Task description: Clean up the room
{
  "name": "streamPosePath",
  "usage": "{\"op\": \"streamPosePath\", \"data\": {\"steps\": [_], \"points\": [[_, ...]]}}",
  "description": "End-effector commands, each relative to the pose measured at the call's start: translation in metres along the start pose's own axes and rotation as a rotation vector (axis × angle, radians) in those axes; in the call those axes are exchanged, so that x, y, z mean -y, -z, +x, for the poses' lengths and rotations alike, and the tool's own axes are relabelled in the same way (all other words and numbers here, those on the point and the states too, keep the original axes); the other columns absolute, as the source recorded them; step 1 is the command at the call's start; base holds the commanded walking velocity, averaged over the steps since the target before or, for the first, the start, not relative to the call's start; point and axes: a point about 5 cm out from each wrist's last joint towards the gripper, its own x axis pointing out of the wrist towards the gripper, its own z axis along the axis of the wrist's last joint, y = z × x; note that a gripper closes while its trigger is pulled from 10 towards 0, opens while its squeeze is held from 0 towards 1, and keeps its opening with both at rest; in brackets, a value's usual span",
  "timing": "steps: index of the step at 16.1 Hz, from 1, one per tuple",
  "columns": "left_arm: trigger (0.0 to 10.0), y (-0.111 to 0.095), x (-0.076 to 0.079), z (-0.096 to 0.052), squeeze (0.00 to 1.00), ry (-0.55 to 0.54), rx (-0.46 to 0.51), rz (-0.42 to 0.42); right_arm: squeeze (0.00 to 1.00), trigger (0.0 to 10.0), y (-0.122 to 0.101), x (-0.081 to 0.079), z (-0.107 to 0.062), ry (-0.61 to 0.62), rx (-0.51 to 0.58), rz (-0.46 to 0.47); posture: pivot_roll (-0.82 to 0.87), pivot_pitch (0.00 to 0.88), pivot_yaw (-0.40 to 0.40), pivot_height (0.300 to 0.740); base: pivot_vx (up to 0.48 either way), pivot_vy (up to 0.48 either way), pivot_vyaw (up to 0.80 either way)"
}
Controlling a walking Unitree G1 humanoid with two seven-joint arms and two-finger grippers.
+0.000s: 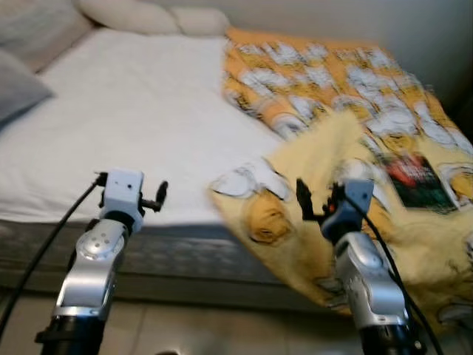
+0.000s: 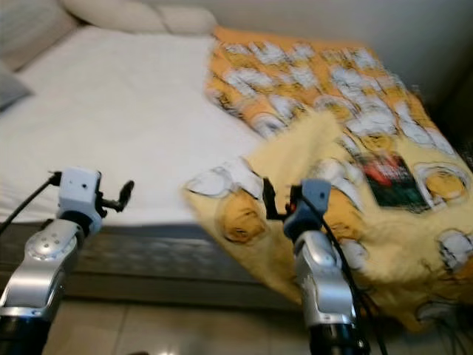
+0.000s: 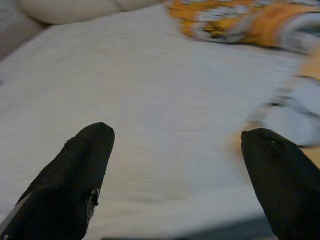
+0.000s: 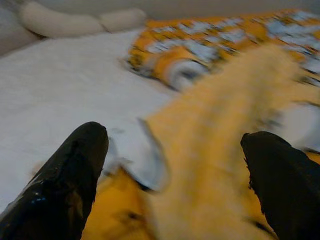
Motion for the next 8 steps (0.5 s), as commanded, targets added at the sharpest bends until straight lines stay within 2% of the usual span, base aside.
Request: {"op": "streamPosePath", "data": {"steps": [1,8], "points": [[10.0,-0.0033,0.0013,0.0016,1.00,0.010,0.013,0.017,0.00,10.0,-0.0011,0.0031,0.0001,0.015,0.008,0.004,0.00,0.000,-0.032,0.740,0.000,-0.439,0.00],[10.0,-0.0031,0.0019,0.0020,1.00,0.016,0.015,0.021,0.00,10.0,0.0014,0.0039,0.0017,0.015,0.002,0.001,0.01,0.000,-0.030,0.740,0.000,-0.440,0.00]]}}
